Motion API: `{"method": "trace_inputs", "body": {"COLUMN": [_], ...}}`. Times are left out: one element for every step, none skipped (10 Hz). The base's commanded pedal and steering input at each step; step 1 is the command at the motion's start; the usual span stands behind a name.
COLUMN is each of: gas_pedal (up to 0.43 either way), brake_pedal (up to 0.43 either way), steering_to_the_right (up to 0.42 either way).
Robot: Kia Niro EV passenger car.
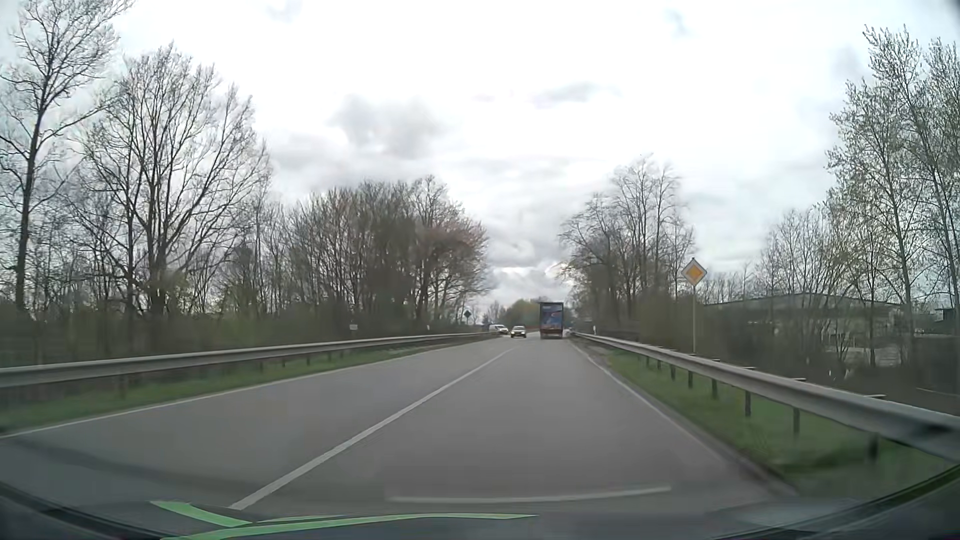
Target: Follow the waypoints while adhering to traffic rules and regulations
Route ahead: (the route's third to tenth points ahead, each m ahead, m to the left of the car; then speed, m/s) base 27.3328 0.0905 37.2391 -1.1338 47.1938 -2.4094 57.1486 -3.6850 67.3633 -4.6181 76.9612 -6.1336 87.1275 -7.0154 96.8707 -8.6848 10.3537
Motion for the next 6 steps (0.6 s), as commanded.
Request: {"method": "trace_inputs", "body": {"gas_pedal": [0.37, 0.37, 0.37, 0.37, 0.37, 0.378], "brake_pedal": [0.0, 0.0, 0.0, 0.0, 0.0, 0.0], "steering_to_the_right": [0.057, 0.056, 0.054, 0.049, 0.039, 0.03]}}
